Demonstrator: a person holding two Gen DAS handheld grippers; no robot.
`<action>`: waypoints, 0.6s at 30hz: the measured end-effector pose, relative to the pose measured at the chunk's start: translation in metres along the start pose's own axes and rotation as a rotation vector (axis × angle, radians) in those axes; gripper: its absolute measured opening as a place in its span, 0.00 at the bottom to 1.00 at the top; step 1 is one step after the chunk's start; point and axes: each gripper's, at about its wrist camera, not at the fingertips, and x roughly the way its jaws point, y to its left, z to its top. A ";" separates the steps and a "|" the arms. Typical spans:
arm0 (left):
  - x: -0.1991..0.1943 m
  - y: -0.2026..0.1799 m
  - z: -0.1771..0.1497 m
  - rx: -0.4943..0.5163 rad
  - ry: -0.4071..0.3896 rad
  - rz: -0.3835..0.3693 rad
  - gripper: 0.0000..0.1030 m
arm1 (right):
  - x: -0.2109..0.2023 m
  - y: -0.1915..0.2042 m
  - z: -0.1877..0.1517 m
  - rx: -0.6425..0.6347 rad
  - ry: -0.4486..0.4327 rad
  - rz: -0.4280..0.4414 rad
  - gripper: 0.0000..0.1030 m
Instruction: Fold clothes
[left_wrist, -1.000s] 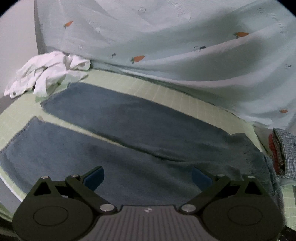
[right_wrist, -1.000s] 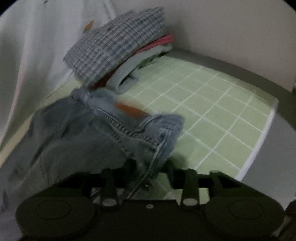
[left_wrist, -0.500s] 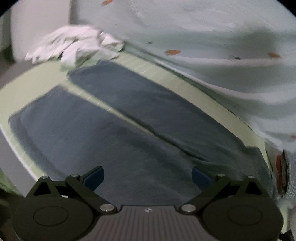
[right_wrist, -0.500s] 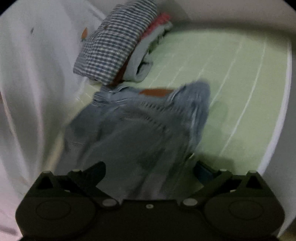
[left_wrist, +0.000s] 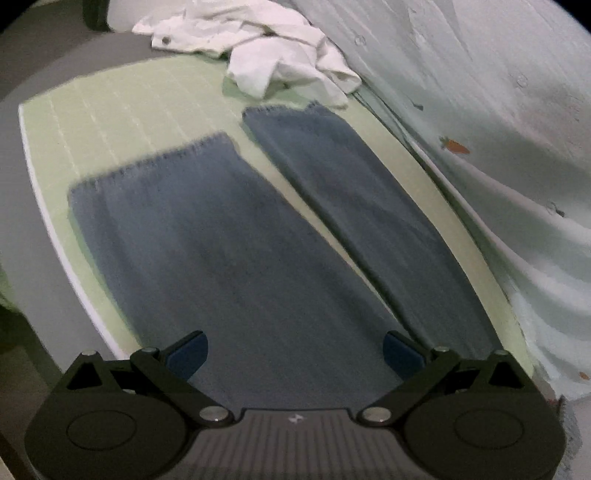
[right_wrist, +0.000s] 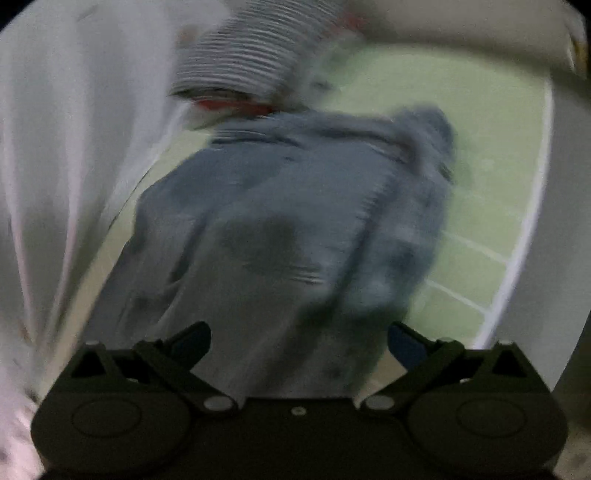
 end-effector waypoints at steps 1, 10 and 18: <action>0.004 0.004 0.011 0.016 -0.005 0.011 0.97 | -0.005 0.022 -0.006 -0.073 -0.036 -0.005 1.00; 0.038 0.011 0.100 0.275 -0.043 0.073 0.97 | 0.017 0.167 -0.079 -0.350 -0.034 0.059 1.00; 0.089 -0.007 0.180 0.414 -0.079 0.063 0.81 | 0.085 0.282 -0.138 -0.471 0.097 0.062 1.00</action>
